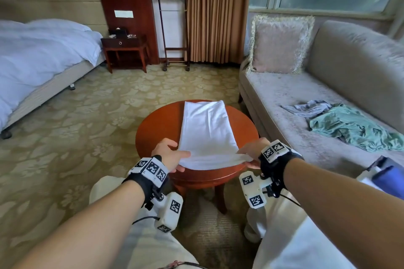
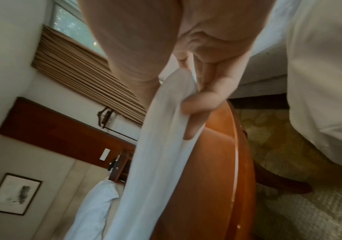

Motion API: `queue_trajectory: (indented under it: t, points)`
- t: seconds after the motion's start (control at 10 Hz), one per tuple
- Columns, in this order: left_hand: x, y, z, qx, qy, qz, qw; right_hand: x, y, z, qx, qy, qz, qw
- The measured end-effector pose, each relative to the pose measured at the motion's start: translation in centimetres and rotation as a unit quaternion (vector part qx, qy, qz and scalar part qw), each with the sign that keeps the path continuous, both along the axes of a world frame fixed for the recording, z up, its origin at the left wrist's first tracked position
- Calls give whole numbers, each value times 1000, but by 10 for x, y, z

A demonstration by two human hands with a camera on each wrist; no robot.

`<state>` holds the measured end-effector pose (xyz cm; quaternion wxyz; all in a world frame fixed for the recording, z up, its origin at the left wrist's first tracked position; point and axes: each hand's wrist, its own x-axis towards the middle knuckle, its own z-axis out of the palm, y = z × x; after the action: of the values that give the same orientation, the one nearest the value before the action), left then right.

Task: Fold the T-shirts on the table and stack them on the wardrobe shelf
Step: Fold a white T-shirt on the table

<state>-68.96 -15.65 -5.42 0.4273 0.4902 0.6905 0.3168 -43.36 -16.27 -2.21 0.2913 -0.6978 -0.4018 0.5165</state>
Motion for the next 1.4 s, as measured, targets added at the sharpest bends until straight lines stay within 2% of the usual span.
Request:
queue_trajectory:
  t: [0.1,0.3,0.4,0.5,0.6,0.7,0.8,0.9,1.0,1.2,1.4]
  points:
    - [-5,-5,23,40,-79,11,996,2,1,24,54,-11,-22,998]
    - [-8,-10,68,75,-208,49,974,4,4,63,114,48,-47,991]
    - [-8,-1,83,56,-260,60,962,-5,8,80,132,125,-73,981]
    - [-9,9,95,23,-332,52,942,-9,16,91,111,178,-107,972]
    - [-12,18,99,21,-372,20,928,-11,22,94,126,232,-129,956]
    - [-15,33,91,27,-334,-27,942,-10,35,85,138,220,-124,958]
    - [-16,53,77,50,-235,-24,970,-11,53,72,105,145,-103,978]
    - [-16,75,66,62,-129,-22,989,-13,74,62,75,69,-117,988]
    - [-19,101,53,88,-38,-30,995,-12,92,54,60,39,-128,989]
    - [-25,167,44,116,37,-78,989,-11,152,43,93,-29,-144,985]
    - [-18,240,20,50,55,-73,995,-2,227,17,61,-82,-76,992]
